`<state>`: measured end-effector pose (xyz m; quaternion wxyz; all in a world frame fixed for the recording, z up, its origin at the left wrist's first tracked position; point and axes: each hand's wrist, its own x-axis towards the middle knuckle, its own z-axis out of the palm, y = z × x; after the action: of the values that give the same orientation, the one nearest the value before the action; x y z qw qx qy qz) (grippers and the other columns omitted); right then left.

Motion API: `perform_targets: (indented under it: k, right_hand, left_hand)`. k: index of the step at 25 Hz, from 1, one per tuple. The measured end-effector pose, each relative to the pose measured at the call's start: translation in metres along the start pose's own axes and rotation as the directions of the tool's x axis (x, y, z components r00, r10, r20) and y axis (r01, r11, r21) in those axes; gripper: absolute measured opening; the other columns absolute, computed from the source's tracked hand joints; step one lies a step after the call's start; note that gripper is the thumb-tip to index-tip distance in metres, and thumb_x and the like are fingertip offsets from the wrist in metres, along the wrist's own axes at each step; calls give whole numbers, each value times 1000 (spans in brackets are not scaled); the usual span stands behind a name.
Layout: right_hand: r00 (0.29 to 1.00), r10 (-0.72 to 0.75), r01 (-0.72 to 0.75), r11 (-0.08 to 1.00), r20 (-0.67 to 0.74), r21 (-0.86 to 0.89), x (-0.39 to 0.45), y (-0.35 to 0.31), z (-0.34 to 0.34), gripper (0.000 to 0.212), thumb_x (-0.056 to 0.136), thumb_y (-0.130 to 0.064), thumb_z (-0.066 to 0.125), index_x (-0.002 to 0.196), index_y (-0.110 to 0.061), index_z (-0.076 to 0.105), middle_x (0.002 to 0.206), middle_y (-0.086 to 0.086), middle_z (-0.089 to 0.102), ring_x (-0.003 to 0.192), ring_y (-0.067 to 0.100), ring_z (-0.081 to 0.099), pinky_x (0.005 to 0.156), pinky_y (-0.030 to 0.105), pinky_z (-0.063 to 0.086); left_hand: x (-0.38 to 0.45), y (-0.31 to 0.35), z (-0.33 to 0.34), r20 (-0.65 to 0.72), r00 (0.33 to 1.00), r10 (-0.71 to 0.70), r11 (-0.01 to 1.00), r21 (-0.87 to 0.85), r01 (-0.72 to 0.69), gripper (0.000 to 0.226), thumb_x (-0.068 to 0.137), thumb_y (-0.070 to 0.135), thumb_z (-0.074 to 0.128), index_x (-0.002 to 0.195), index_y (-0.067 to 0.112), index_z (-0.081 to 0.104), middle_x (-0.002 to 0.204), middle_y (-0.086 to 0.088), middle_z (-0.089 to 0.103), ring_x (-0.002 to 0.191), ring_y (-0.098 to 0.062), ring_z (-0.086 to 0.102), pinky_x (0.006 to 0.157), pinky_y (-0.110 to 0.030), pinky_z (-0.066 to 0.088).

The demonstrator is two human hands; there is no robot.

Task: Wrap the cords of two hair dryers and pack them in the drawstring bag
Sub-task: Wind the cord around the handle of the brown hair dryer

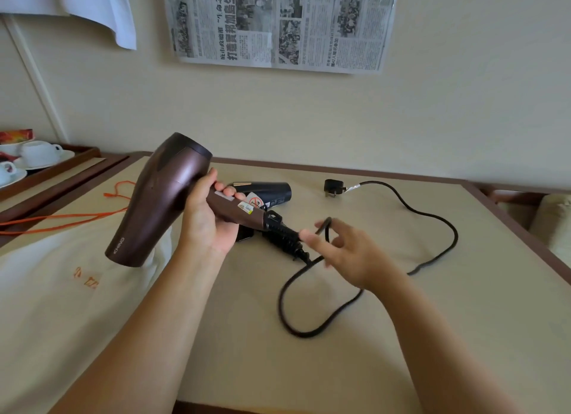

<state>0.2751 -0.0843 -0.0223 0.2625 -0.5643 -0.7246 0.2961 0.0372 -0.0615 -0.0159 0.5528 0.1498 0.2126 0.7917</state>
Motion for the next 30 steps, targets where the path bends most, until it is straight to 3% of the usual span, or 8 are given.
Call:
perform_targets:
  k: [5, 11, 15, 18, 21, 24, 27, 30]
  right_hand:
    - [756, 50, -128, 989, -652, -72, 13, 38, -51, 43, 91, -64, 57, 86, -23, 69, 63, -1, 61, 67, 26, 61, 59, 32, 39]
    - [651, 447, -711, 642, -614, -286, 8, 103, -85, 52, 74, -10, 65, 122, -30, 66, 124, 14, 61, 124, 37, 48, 109, 51, 31]
    - [851, 18, -152, 965, -525, -214, 13, 55, -55, 81, 72, 0, 63, 148, -22, 45, 145, 8, 47, 137, 27, 41, 115, 37, 30]
    - [895, -195, 247, 966, -402, 82, 10, 18, -8, 82, 86, -10, 64, 157, -24, 27, 154, -5, 40, 141, 7, 34, 109, 21, 26]
    - [835, -257, 228, 966, -487, -119, 17, 20, 7, 26, 107, -34, 41, 125, -26, 58, 100, -9, 65, 105, 15, 54, 79, 30, 38]
    - [802, -302, 186, 946, -515, -266, 21, 29, -4, 46, 108, -46, 22, 80, -20, 48, 67, -9, 46, 73, 23, 47, 59, 34, 32]
    - [861, -296, 102, 898, -414, -429, 14, 16, 13, 36, 101, -53, 27, 104, -23, 47, 92, -4, 58, 94, 28, 57, 83, 42, 48]
    - [830, -325, 159, 917, -453, -367, 0, -9, 33, 90, 91, -48, 58, 160, -24, 6, 155, -5, 40, 144, 17, 38, 123, 57, 3]
  left_hand:
    - [13, 11, -10, -111, 991, 72, 996, -44, -77, 35, 99, 15, 63, 69, 16, 46, 60, 4, 40, 49, -11, 43, 60, -26, 48]
    - [21, 18, -19, -156, 982, 108, 991, -60, -119, 33, 99, 16, 63, 69, 15, 47, 58, 5, 44, 49, -11, 46, 60, -26, 49]
    - [13, 5, -9, -125, 991, 51, 997, -54, -58, 33, 98, 16, 65, 69, 15, 48, 59, 5, 45, 50, -12, 48, 60, -26, 51]
    - [-2, -5, 4, -82, 997, 18, 999, -41, -21, 37, 100, 18, 63, 68, 15, 45, 54, 4, 45, 44, -12, 50, 57, -23, 52]
    - [-15, -7, 11, 13, 998, -57, 989, -137, 58, 35, 96, 30, 66, 69, 14, 51, 63, 3, 48, 53, -15, 52, 67, -24, 53]
    - [-21, 1, 13, 104, 992, -70, 971, -221, 92, 36, 93, 37, 68, 67, 16, 56, 69, 1, 49, 63, -19, 51, 81, -31, 50]
    - [-24, 2, 19, 111, 993, -47, 969, -236, 73, 36, 97, 25, 68, 64, 15, 55, 65, 2, 53, 60, -18, 59, 82, -36, 59]
    - [-24, -3, 20, 91, 993, -80, 992, -95, 89, 35, 96, 21, 66, 65, 13, 54, 63, 2, 47, 56, -16, 53, 73, -34, 53]
